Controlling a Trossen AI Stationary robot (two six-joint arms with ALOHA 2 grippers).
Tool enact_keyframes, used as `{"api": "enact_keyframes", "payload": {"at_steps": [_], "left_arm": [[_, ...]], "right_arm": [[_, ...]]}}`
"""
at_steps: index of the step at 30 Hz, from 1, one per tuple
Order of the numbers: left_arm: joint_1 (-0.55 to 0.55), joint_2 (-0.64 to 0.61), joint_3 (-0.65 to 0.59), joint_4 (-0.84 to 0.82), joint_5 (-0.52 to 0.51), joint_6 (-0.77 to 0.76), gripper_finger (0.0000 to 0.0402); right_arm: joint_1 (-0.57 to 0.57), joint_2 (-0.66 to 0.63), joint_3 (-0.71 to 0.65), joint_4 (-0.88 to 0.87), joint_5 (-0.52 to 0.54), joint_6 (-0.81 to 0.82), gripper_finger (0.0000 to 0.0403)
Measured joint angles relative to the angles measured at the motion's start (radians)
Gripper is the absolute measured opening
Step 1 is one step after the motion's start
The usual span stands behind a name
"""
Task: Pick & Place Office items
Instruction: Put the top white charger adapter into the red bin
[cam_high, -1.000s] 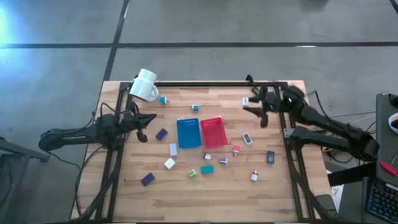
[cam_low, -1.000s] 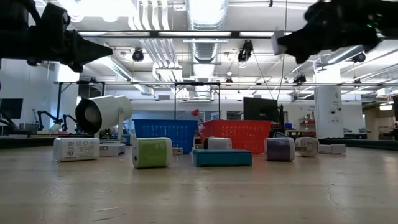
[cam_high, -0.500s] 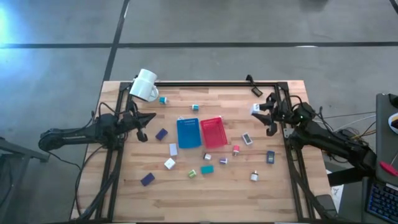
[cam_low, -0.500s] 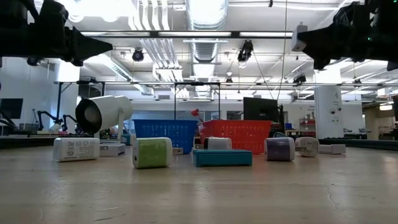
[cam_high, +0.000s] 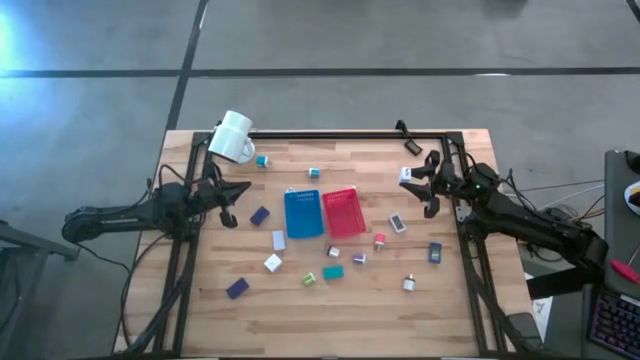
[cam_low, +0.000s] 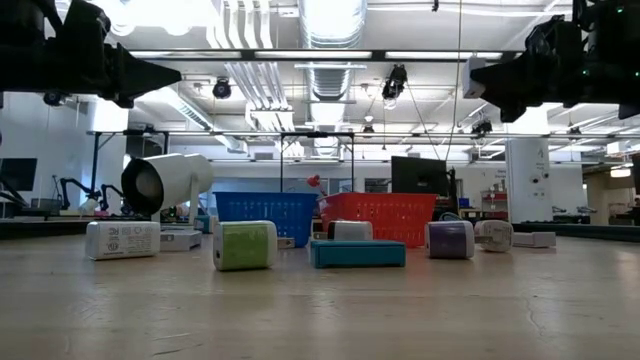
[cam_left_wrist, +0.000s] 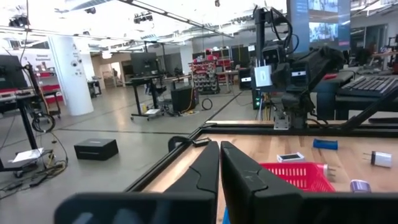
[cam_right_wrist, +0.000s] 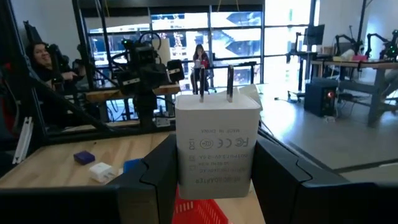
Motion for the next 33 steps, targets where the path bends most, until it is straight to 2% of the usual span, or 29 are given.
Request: {"api": "enact_keyframes", "payload": {"at_steps": [8, 15, 18, 25, 28, 33], "left_arm": [[0.000, 0.000, 0.000, 0.003, -0.006, -0.023, 0.0012], [0.000, 0.000, 0.000, 0.012, -0.006, -0.011, 0.0007], [0.000, 0.000, 0.000, 0.012, -0.006, -0.011, 0.0010], [0.000, 0.000, -0.001, 0.009, -0.008, -0.038, 0.0007], [0.000, 0.000, -0.001, 0.008, -0.008, -0.037, 0.0006], [0.000, 0.000, -0.001, 0.008, -0.008, -0.039, 0.0012]], "right_arm": [[0.014, 0.067, 0.026, 0.004, 0.000, 0.006, 0.0152], [0.176, 0.231, 0.130, -0.005, 0.003, -0.027, 0.0152], [0.273, 0.324, 0.194, -0.029, 0.077, -0.083, 0.0152], [0.423, 0.576, 0.387, -0.287, 0.365, -0.200, 0.0152], [0.443, 0.698, 0.463, -0.366, 0.400, -0.219, 0.0152], [0.445, 0.892, 0.574, -0.380, 0.421, -0.215, 0.0152]]}}
